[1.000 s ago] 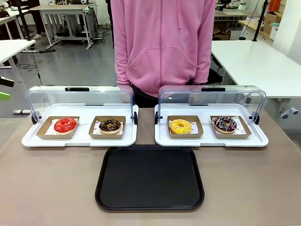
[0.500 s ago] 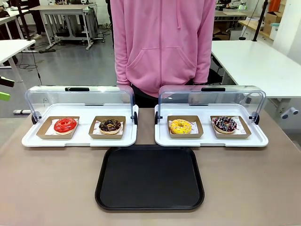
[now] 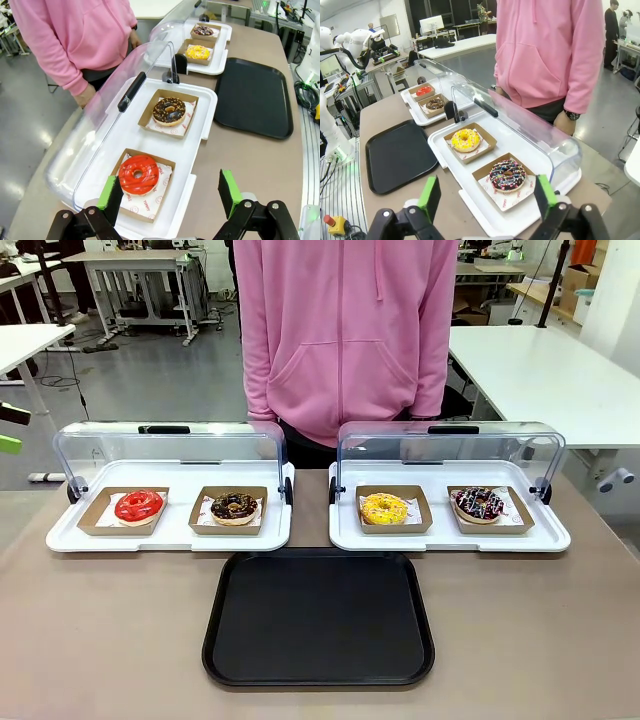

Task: Move the fourth donut from the left to the tray.
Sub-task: Pick up the Paper togo box containing the Donut indicated by the person and place it on the Handle tray.

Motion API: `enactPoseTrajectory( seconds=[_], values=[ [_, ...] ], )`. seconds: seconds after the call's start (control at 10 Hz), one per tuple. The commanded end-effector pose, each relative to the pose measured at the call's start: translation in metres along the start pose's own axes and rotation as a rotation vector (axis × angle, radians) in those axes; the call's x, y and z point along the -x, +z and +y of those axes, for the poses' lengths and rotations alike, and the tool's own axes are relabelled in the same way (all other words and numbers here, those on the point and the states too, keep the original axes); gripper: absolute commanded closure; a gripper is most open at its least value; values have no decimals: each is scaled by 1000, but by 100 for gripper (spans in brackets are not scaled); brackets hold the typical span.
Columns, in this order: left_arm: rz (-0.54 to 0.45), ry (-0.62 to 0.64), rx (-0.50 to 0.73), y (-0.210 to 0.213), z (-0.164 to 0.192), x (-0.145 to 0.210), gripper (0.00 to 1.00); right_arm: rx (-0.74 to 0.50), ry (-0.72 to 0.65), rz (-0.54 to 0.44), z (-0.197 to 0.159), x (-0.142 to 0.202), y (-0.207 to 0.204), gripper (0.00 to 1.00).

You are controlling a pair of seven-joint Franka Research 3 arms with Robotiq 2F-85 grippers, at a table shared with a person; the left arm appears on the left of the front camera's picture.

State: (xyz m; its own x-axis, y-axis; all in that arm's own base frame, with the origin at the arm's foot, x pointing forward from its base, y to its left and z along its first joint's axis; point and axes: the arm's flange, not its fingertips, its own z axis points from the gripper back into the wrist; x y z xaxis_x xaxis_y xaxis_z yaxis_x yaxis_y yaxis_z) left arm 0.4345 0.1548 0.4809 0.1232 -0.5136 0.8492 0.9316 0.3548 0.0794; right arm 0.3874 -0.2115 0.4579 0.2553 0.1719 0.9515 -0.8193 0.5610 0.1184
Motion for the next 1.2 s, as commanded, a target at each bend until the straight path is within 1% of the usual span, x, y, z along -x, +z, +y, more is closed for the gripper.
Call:
enactPoseTrajectory(
  seconds=[0.0,1.1],
  values=[
    [9,7,5,2,0,-3,0,-1,-5,-6,1,-3,0,0],
    [9,7,5,2,0,-3,0,-1,-5,-6,1,-3,0,0]
  ],
)
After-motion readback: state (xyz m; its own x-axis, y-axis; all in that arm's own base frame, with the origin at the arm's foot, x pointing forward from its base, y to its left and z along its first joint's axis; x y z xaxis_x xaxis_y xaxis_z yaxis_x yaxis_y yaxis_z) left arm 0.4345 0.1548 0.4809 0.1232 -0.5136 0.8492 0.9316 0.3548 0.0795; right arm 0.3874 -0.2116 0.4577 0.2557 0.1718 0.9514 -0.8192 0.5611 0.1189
